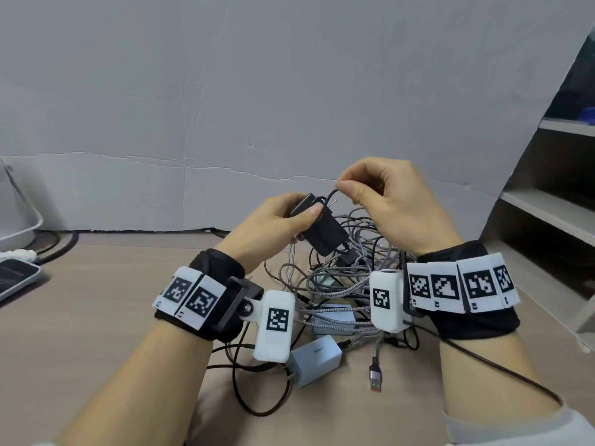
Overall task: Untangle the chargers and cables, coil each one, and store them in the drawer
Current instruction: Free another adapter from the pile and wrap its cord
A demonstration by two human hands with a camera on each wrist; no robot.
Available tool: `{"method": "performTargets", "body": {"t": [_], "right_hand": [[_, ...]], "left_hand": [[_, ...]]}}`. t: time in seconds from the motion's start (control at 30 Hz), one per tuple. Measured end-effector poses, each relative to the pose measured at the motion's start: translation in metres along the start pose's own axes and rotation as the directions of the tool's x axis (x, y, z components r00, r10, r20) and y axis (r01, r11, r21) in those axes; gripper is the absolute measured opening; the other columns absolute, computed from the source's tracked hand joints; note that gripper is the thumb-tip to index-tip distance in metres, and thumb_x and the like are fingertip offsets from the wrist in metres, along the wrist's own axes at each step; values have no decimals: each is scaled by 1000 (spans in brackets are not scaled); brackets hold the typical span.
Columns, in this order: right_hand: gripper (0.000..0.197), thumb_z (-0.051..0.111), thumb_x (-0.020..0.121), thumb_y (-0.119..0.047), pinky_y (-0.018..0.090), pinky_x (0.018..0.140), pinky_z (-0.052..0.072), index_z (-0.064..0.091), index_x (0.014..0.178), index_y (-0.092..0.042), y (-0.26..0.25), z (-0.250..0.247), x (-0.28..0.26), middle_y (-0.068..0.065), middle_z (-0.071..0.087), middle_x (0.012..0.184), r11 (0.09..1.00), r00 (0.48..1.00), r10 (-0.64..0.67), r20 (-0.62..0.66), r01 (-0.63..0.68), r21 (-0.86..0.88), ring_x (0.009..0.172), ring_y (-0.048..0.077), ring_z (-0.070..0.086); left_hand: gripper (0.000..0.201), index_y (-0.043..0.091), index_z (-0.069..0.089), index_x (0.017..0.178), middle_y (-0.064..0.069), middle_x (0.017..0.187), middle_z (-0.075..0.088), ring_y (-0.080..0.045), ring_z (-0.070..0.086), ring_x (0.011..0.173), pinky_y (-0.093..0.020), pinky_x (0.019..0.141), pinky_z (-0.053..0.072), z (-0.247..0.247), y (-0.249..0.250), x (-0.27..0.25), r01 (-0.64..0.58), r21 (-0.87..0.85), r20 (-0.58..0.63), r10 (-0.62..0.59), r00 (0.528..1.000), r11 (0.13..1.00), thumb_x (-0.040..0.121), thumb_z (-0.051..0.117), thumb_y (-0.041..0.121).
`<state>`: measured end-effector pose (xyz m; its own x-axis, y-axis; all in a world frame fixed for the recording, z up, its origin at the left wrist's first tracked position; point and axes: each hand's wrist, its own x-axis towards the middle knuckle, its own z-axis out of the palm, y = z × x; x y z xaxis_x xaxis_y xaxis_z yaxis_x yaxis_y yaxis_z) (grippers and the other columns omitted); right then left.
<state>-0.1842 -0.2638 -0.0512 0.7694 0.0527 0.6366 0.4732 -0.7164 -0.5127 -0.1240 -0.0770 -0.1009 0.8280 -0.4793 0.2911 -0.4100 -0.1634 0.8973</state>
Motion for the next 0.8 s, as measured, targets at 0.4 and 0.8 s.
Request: {"method": "performTargets", "body": {"t": [0.4,0.8], "right_hand": [[20,56,100,-15,35,81,55,70,91,-26,11,0,2,-7,71,74,999,999,49,2,-49,11,79,13,67],[29,44,106,-27,25,66,40,64,126,-31,22,8,0,-7,70,88,937,940,281,194,-226,-266,70,4,54]], "left_hand": [[34,1,61,125,-14,113,70,-27,69,98,-44,92,57,-9,7,-5,65,-597,276,129,953,800,97,52,16],[29,-3,60,123,-24,135,60,-34,58,128,-41,100,54,-17,21,-3,-64,-944,-42,73,996,324,103,47,13]]}}
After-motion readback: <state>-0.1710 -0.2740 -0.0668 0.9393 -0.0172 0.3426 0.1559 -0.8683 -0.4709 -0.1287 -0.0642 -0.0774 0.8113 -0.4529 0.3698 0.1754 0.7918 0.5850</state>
